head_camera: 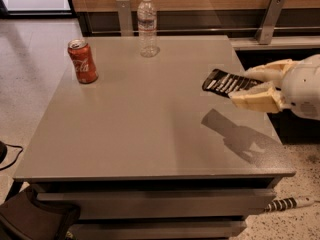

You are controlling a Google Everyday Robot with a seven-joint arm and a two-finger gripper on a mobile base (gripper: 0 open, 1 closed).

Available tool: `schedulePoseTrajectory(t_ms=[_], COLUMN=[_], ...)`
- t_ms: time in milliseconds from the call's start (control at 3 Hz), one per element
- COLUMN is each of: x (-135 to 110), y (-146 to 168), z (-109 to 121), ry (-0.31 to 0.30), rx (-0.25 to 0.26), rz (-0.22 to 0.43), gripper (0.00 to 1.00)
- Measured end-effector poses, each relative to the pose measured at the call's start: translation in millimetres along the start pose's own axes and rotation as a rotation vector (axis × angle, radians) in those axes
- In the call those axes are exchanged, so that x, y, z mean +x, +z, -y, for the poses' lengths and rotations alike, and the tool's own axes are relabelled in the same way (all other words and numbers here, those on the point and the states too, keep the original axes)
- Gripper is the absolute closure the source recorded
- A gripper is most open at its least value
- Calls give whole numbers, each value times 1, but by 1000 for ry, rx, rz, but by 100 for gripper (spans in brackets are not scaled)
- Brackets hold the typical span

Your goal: Move rxbar chocolate near water bottle

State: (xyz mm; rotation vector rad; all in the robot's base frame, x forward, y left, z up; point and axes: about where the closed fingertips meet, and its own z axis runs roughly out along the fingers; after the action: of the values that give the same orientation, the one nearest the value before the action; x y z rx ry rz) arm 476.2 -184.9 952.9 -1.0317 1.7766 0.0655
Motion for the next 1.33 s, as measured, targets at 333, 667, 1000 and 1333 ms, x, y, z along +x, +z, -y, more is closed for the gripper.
schedulePoseTrajectory(t_ms=[333,667,1000,1333], x=[-55,-57,-58,-59], y=[20,21,36,70], z=[65,64,85,119], ry=[-14,-14,-6,-9], rx=[60,60,68,77], rz=[-110,-119,-149,-192], gripper=[100,100,100,100])
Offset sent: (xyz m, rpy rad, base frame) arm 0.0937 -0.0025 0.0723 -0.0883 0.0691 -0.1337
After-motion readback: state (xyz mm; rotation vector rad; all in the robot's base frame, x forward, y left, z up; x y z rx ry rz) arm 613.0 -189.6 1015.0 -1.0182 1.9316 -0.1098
